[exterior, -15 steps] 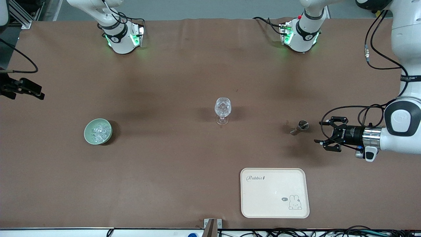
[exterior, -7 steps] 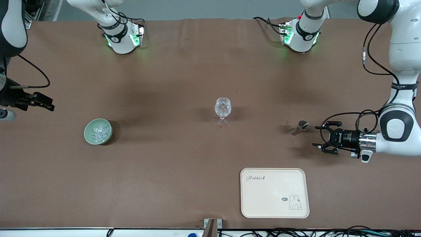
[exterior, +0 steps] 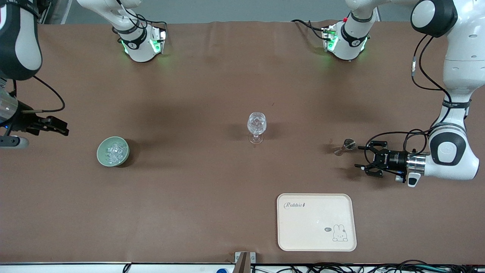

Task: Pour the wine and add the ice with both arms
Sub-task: 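Raise the jigger with the left gripper while the right gripper reaches the bowl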

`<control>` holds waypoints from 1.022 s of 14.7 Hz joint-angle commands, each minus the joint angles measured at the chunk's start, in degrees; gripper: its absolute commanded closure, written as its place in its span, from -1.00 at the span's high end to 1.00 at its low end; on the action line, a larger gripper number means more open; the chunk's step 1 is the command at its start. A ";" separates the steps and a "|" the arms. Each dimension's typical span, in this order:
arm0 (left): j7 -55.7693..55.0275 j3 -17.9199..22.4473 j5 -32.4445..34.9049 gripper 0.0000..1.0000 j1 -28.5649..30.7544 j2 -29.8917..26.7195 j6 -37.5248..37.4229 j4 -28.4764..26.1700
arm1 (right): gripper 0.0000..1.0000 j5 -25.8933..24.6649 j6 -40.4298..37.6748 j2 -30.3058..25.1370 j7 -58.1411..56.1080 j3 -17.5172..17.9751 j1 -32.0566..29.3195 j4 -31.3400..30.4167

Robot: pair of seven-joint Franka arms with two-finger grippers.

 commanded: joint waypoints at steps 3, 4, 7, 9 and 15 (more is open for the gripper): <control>4.73 -0.38 -3.21 0.61 0.56 0.12 -0.12 -2.64 | 0.95 0.74 12.57 -0.17 -0.89 0.41 -0.69 -10.78; 5.44 -0.38 -3.30 0.60 0.65 0.47 -0.29 -2.73 | 0.95 0.74 14.78 0.45 -0.89 0.41 -0.69 -12.28; 7.90 -0.38 -3.39 0.60 0.65 1.78 -0.38 -2.91 | 0.95 0.74 16.99 4.40 -0.89 0.41 -0.69 -12.73; 8.08 -0.38 -4.53 0.59 0.74 2.14 -0.47 -3.08 | 0.95 0.74 18.22 6.33 -0.89 0.41 -0.69 -12.82; 9.40 -0.65 -6.91 0.45 0.47 3.02 -0.47 -4.58 | 0.94 0.82 19.90 10.29 -0.89 0.59 -0.60 -12.91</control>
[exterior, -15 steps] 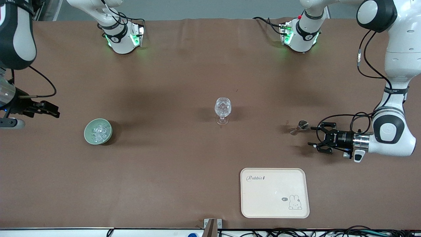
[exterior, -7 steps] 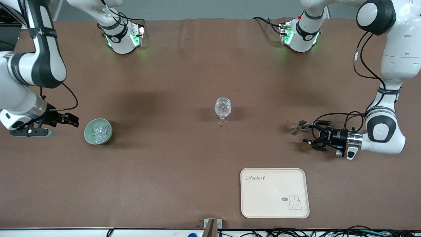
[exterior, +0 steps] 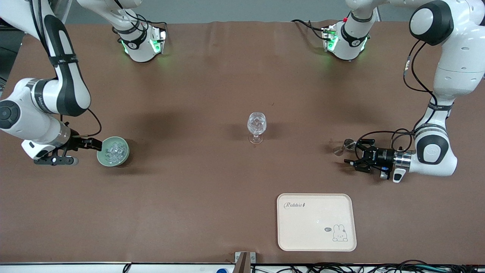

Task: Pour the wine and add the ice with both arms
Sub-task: 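Raise the jigger with the left gripper while the right gripper reaches the bowl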

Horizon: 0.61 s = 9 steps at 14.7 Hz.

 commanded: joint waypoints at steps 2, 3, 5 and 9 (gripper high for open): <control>0.98 -0.55 -1.44 0.37 0.32 -0.25 -0.56 -1.18 | 0.94 0.81 1.95 1.31 -0.81 0.57 -0.59 -0.46; 0.98 -0.55 -1.35 0.33 0.32 -0.25 -0.65 -1.36 | 0.94 0.81 2.31 1.75 -0.81 0.66 -0.59 -0.63; 0.98 -0.73 -1.35 0.28 0.32 -0.25 -0.65 -1.79 | 0.94 0.81 3.80 2.81 -0.81 0.66 -0.50 -0.72; 3.00 -0.73 -1.44 0.12 0.32 -0.34 -0.83 -2.41 | 0.94 1.07 3.98 4.12 -0.81 0.84 -0.50 -0.72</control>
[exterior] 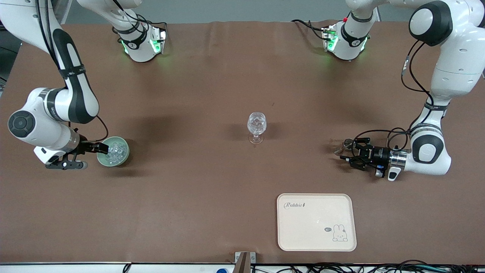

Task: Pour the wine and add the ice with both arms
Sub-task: 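Raise the jigger with the left gripper while the right gripper reaches the bowl, then pinch an ice cube with the right gripper while the left gripper carries the jigger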

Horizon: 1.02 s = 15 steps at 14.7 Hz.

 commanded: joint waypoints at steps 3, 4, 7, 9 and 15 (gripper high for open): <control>1.91 -0.21 -1.08 -0.09 0.33 -0.46 -1.59 -1.05 | 0.94 3.42 0.87 1.04 -0.81 0.57 -0.33 -0.68; 1.91 -0.21 -1.08 -0.15 0.42 -0.46 -1.85 -0.97 | 0.94 3.42 0.87 1.21 -0.81 0.57 -0.24 -0.68; 1.83 -0.21 -1.00 -0.58 0.33 -0.73 -1.94 -0.62 | 0.94 3.42 0.87 1.92 -0.89 0.66 -0.24 -0.77; 0.86 -0.29 -1.08 -0.99 -0.37 -0.99 -1.94 -0.09 | 0.91 3.42 0.87 2.27 -0.81 0.75 -0.15 -2.08; -2.46 -3.89 -1.08 -0.99 -0.29 -2.48 -1.86 1.31 | 0.48 3.51 0.78 2.27 -0.81 0.83 0.11 -2.97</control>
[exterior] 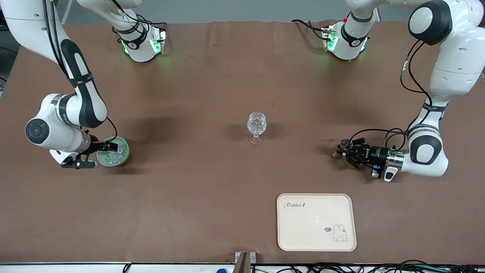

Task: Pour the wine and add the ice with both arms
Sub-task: 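Pinch an ice cube with the right gripper while the left gripper carries the jigger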

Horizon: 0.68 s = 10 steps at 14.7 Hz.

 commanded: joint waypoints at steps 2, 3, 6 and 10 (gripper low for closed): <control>-6.05 -3.83 -1.03 -0.99 -0.10 -3.53 0.08 0.33 | 0.34 1.08 0.81 -0.34 -0.80 1.07 -0.18 -1.27; -8.25 -5.14 -0.94 -0.99 -0.19 -4.76 0.60 0.25 | 0.32 1.08 1.07 0.18 -0.80 1.16 -0.18 -1.19; -14.66 -9.27 -0.94 -0.99 -0.19 -7.22 1.66 0.07 | 0.32 1.17 2.22 0.89 -0.80 1.24 -0.18 -1.27; -22.66 -13.07 -0.59 -0.99 -2.11 -10.65 5.17 -0.55 | 0.26 1.17 2.22 1.06 -0.80 1.24 -0.18 -1.63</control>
